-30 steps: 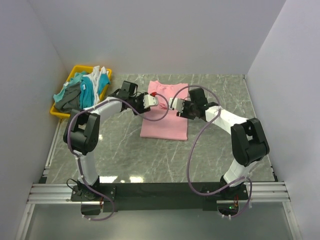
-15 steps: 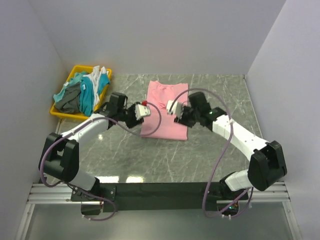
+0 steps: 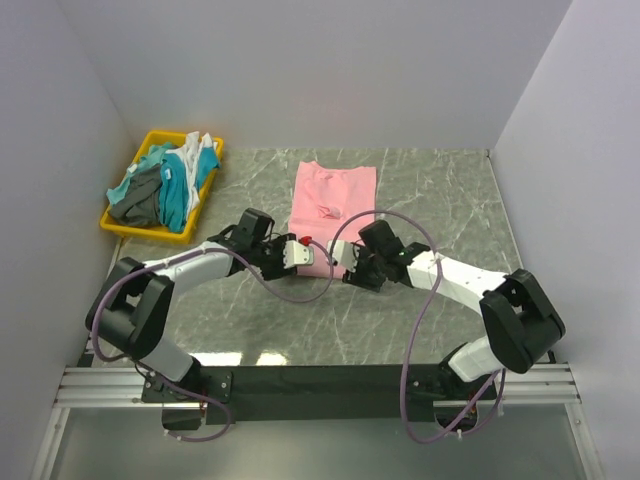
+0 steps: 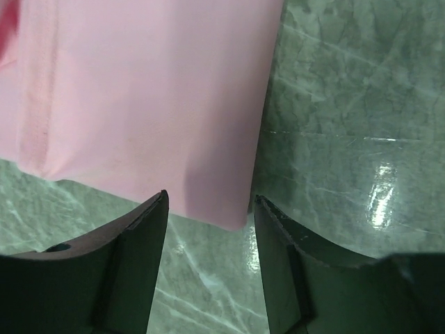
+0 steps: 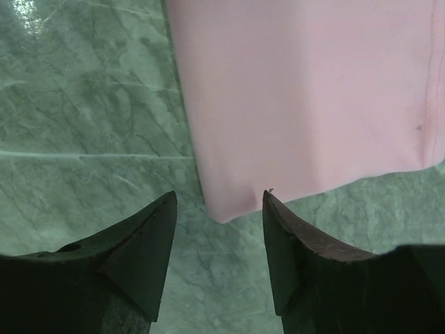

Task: Fold and stack the t-shirts
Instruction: Fold the tshirt

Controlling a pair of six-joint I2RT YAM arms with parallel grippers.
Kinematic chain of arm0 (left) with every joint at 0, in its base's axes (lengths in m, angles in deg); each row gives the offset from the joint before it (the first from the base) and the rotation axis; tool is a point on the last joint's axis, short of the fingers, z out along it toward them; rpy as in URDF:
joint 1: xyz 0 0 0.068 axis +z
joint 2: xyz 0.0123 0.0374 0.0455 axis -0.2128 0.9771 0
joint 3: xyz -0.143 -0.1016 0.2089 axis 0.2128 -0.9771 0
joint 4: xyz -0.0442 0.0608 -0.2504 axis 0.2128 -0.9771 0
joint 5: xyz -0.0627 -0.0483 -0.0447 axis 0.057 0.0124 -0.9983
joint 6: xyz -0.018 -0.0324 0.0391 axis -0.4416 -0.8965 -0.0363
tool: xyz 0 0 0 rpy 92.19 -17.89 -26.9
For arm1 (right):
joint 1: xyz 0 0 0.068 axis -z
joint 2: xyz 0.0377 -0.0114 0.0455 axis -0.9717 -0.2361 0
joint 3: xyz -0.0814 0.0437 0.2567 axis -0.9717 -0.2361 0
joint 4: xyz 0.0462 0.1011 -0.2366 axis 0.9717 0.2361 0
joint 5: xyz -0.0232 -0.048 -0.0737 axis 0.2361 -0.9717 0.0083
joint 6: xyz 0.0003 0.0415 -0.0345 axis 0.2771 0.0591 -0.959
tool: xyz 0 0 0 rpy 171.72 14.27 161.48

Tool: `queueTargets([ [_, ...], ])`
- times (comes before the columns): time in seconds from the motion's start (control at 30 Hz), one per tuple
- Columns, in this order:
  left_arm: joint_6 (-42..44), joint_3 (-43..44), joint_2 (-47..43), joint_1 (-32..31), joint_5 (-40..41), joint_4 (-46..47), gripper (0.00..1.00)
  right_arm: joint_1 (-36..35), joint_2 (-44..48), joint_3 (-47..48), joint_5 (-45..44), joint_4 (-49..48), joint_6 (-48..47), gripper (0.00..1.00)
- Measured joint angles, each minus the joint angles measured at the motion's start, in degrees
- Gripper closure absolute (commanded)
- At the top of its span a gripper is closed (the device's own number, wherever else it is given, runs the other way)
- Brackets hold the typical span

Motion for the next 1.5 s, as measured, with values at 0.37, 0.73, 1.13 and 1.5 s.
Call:
queueTargets([
  [0.37,2.73,-0.68,5.55,-0.2,1.97,2.58,0.51,-1.05,-3.98,-3.41,-2.32,-6.27,0.22,0.53],
  [0.73,3.74,-0.79,6.25,-0.2,2.36,2.93,0.99,-1.05,-3.43,-5.31,-4.13,-9.01,0.52,1.0],
  [1.13,2.51,-2.21,-12.35,-2.12,-2.6,-11.39,0.99,-1.42,16.0,-4.07,1.31,5.84,2.16,1.0],
  [1.5,-4.92,-6.78,-31.93,-6.91,-9.97,-27.96,0.99,-7.5,31.76,-4.11,7.17,20.28,2.21,1.0],
])
